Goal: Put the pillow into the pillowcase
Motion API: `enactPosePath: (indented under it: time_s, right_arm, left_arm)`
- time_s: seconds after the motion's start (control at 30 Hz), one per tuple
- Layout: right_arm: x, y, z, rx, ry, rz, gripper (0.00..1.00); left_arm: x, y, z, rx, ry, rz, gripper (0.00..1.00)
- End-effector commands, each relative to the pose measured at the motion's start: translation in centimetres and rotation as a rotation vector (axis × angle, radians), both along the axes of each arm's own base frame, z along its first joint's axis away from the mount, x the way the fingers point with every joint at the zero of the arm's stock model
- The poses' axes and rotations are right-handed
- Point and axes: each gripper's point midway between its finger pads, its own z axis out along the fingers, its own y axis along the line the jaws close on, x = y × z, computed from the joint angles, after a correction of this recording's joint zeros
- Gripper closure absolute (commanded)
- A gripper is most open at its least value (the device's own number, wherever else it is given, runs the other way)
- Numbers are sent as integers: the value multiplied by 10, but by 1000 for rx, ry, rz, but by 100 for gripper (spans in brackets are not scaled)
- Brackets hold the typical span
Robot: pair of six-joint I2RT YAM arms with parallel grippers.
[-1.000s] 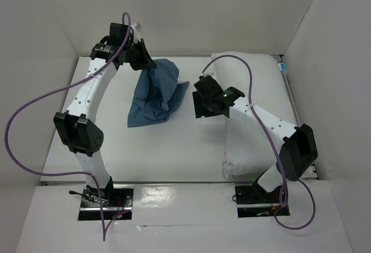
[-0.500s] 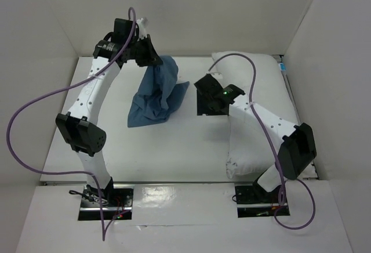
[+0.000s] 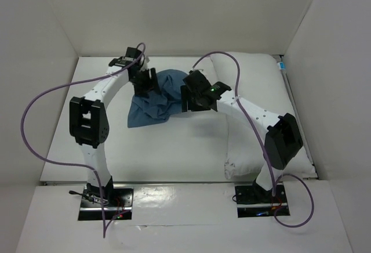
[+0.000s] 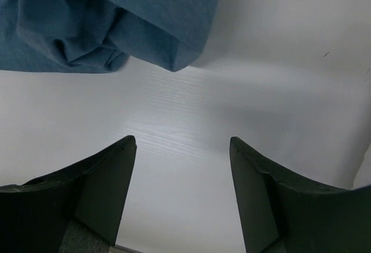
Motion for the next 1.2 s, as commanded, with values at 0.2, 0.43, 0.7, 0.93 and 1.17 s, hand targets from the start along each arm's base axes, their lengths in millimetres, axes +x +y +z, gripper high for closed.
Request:
enactPosePath:
  time_s: [0.2, 0.43, 0.7, 0.93, 1.17]
  right_arm:
    - [41, 49, 29, 121, -72, 82, 26]
    - [63, 93, 30, 185, -52, 135, 20]
    - [71, 109, 9, 242, -3, 82, 18]
    - [94, 114, -14, 292, 24, 53, 21]
    - [115, 138, -6, 356, -14, 73, 74]
  left_arm:
    - [-2, 90, -38, -22, 34, 264, 26]
    - [22, 94, -48, -58, 28, 296, 19]
    - [51, 94, -63, -56, 3, 289, 18]
    - [68, 84, -70, -104, -1, 246, 59]
    - [81, 83, -20, -169, -97, 212, 100]
